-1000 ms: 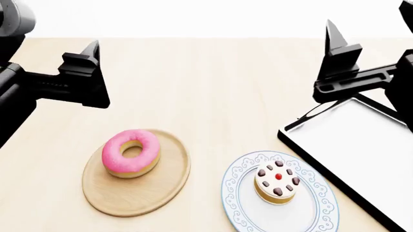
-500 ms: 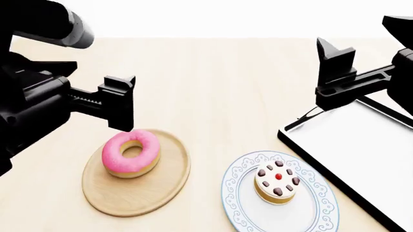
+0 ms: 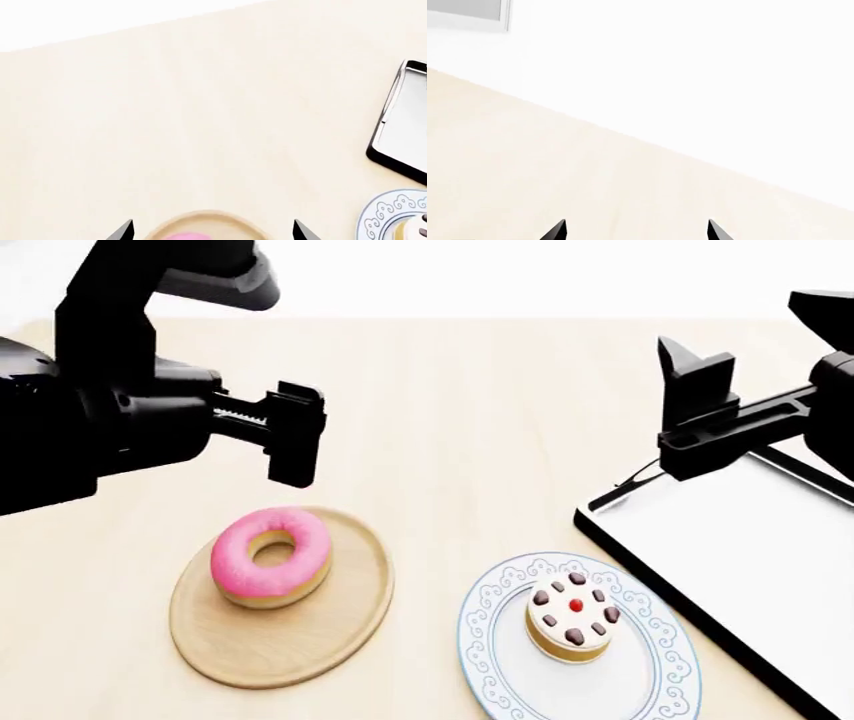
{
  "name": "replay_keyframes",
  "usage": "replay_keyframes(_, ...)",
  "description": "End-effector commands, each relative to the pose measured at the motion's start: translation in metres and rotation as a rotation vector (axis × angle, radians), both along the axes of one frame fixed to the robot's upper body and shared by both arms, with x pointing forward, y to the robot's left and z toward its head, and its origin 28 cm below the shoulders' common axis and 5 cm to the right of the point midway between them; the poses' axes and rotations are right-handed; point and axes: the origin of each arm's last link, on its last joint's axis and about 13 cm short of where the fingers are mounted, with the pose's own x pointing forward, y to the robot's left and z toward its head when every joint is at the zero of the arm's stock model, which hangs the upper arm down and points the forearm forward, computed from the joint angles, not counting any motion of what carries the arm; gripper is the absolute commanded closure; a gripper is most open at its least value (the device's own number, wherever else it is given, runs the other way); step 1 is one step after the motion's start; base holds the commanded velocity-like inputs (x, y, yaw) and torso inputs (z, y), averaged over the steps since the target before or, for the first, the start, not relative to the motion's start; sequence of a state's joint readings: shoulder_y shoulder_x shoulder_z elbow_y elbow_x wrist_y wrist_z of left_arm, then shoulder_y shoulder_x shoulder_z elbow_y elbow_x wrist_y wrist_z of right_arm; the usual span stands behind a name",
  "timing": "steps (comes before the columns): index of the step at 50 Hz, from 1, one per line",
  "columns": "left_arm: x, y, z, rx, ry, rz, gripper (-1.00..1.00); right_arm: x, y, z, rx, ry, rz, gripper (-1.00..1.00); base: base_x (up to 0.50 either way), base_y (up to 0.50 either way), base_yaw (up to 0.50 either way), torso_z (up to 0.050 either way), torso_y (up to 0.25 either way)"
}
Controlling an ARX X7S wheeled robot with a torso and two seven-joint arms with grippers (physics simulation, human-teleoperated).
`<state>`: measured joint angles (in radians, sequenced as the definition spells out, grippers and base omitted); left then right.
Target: Move the dessert items from the plate to the tray.
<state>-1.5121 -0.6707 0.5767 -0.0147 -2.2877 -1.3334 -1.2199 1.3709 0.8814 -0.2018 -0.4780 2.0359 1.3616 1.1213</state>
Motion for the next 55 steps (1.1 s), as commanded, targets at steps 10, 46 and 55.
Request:
replay_keyframes(10,0.028,-0.01,-0.007,0.056,0.224,-0.068,-1.0,0.002,-0.005,-0.003,-0.008,0.011,-0.019,-1.0,0.0,0.0,0.0,0.0,0.0)
replay_keyframes(46,0.041,-0.012,-0.05,0.139,0.434,-0.108,-1.0,0.003,-0.007,-0.009,-0.013,0.02,-0.03,-1.0,0.0,0.0,0.0,0.0,0.0)
replay_keyframes(55,0.042,-0.013,-0.056,0.144,0.46,-0.12,-1.0,0.004,-0.008,-0.009,-0.013,0.023,-0.035,-1.0,0.0,0.0,0.0,0.0,0.0)
